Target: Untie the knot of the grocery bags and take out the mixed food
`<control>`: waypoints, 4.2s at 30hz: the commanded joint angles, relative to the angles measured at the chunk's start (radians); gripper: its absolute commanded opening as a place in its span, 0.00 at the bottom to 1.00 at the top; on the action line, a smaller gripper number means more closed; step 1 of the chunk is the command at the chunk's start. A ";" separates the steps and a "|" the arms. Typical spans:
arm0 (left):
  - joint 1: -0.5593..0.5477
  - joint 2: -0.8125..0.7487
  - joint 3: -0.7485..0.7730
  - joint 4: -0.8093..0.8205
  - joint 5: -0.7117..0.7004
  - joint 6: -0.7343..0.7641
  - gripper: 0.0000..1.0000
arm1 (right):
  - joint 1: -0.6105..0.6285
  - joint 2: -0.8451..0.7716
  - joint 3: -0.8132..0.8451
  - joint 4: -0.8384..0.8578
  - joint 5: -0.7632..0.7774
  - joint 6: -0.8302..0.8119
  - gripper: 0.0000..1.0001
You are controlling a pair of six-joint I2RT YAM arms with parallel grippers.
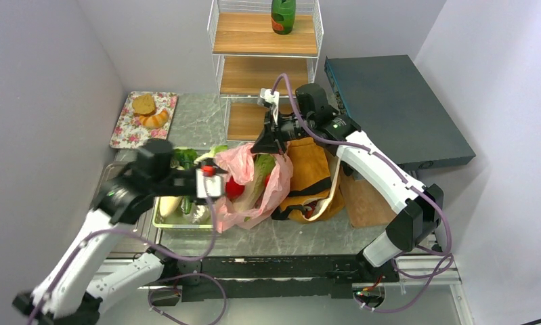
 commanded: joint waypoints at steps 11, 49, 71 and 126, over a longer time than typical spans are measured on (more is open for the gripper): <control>-0.283 0.308 -0.276 0.288 -0.562 0.390 0.83 | 0.050 -0.032 0.019 0.021 0.017 -0.009 0.00; 0.399 0.093 0.019 -0.286 0.178 0.084 0.14 | -0.056 -0.072 -0.075 -0.006 0.021 -0.090 0.00; 0.377 -0.096 -0.166 -0.144 0.186 0.311 0.99 | -0.006 0.010 0.193 -0.082 -0.031 -0.161 0.00; -0.357 0.713 -0.281 0.516 -0.736 -0.255 0.84 | -0.028 -0.202 -0.421 0.472 0.547 0.373 0.00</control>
